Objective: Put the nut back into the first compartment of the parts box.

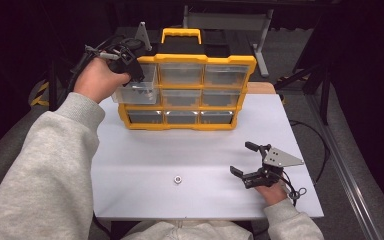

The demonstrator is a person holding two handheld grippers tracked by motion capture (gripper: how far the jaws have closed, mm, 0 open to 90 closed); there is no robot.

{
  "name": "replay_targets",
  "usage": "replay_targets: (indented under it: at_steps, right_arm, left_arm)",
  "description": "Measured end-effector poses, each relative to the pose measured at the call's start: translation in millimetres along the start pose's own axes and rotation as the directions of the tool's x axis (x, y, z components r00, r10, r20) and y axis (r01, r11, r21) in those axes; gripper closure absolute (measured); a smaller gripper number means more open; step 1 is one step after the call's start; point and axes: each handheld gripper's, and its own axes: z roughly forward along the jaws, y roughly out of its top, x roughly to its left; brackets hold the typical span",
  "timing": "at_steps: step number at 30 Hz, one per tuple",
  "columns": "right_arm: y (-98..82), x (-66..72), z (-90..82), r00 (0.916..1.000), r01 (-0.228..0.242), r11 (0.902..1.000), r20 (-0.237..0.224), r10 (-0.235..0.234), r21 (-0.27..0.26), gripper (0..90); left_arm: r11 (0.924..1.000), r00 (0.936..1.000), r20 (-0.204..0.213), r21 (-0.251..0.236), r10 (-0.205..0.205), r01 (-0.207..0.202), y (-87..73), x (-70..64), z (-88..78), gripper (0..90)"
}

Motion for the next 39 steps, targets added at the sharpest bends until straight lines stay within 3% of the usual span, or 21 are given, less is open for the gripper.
replay_targets:
  at_steps: [6, 10, 14, 17, 18, 23, 27, 29, 32, 33, 36, 39]
  right_arm:
    - [-0.1, 0.1, 0.3, 1.0000, 0.000, 1.0000, -0.001, 0.000, 0.000, 0.1]
    - [-0.2, 0.0, 0.3, 1.0000, 0.001, 1.0000, -0.001, -0.001, 0.000, 0.1]
    - [-0.3, 0.1, 0.5, 1.0000, 0.002, 1.0000, -0.005, -0.002, -0.001, 0.1]
    - [-0.4, 0.0, 0.7, 1.0000, 0.000, 1.0000, -0.005, 0.000, 0.002, 0.1]
    - [-0.5, -0.1, 0.8, 1.0000, 0.000, 1.0000, -0.006, 0.000, 0.001, 0.2]
    - [-0.5, -0.3, 0.6, 1.0000, -0.001, 1.0000, -0.007, 0.001, 0.005, 0.3]
    - [-0.6, 0.0, 1.1, 1.0000, -0.001, 1.0000, -0.008, 0.001, 0.003, 0.3]
    - [-0.6, 0.0, 0.9, 1.0000, -0.002, 1.0000, -0.008, 0.002, 0.004, 0.3]
    - [-0.6, 0.0, 1.0, 1.0000, -0.003, 1.0000, -0.008, 0.003, 0.004, 0.3]
    - [-0.7, -0.1, 1.1, 1.0000, -0.001, 1.0000, -0.008, 0.001, 0.004, 0.3]
    - [-0.6, 0.0, 1.2, 1.0000, -0.002, 1.0000, -0.008, 0.002, 0.004, 0.3]
    - [-0.6, 0.4, 1.6, 0.9999, -0.002, 1.0000, -0.011, 0.002, 0.006, 0.4]
  left_arm:
    - [0.9999, 0.9988, 0.047, 0.001, -0.013, 0.013, -0.2, 4.3, 1.7, 68.6]
    - [0.9996, 0.9995, 0.021, -0.010, -0.025, 0.026, -0.1, 5.2, 1.2, 54.1]
    - [0.9993, 0.9996, 0.005, -0.023, -0.029, 0.029, -1.1, 5.1, -1.0, 49.4]
    - [0.9986, 0.9993, -0.028, -0.046, -0.026, 0.024, -4.0, 3.4, -7.0, 47.1]
    - [0.9979, 0.9977, -0.066, -0.063, -0.019, 0.015, -6.8, 2.4, -13.4, 44.3]
    - [0.9936, 0.9949, -0.101, -0.112, 0.002, -0.014, -15.7, -2.5, -28.9, 37.9]
    - [0.9850, 0.9918, -0.127, -0.170, 0.009, -0.031, -26.8, -7.5, -45.3, 36.3]
    - [0.9804, 0.9931, -0.116, -0.193, 0.016, -0.039, -33.7, -9.8, -54.2, 32.7]
    - [0.9719, 0.9917, -0.116, -0.221, 0.056, -0.081, -45.6, -20.3, -63.5, 31.9]
    - [0.9653, 0.9886, -0.122, -0.235, 0.088, -0.114, -50.8, -25.6, -66.0, 31.7]
    - [0.9543, 0.9828, -0.124, -0.250, 0.137, -0.164, -61.3, -39.1, -66.7, 31.3]
    - [0.9390, 0.9679, -0.139, -0.247, 0.209, -0.239, -73.4, -58.9, -57.4, 27.3]
